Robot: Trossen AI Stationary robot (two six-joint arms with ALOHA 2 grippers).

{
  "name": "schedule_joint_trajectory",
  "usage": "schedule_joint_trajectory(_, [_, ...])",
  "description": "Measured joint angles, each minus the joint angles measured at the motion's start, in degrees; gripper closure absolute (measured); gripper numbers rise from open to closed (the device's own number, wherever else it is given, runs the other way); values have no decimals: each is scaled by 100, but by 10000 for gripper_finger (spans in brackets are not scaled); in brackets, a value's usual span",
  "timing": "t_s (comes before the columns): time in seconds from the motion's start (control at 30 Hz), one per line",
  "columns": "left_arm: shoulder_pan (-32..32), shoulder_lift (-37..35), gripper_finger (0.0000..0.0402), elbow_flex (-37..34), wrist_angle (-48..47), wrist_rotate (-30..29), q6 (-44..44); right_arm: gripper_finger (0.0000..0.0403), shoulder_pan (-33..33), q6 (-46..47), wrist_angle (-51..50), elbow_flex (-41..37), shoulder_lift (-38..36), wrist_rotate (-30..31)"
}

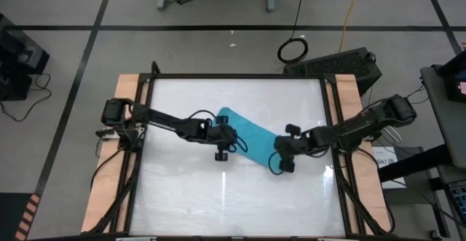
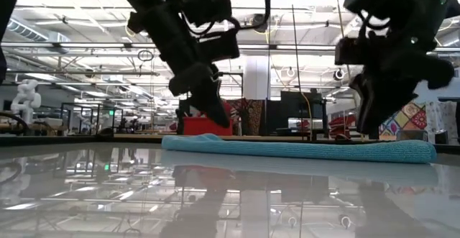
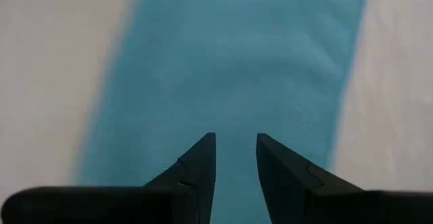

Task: Roll towel
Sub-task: Fold the blue towel

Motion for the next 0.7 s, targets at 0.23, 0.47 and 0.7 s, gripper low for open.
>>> schedule_joint_trajectory(0.23, [27, 112, 275, -4, -236, -364, -652, 305, -263, -316, -139, -6, 306, -195])
schedule_joint_trajectory(0.47, [391, 519, 275, -3, -353, -413, -358, 305, -223, -122, 504, 15, 991, -712])
schedule_joint_trajectory(0.7, [627, 648, 275, 19, -273, -719, 645, 305, 224, 470, 1814, -2, 1215, -1111])
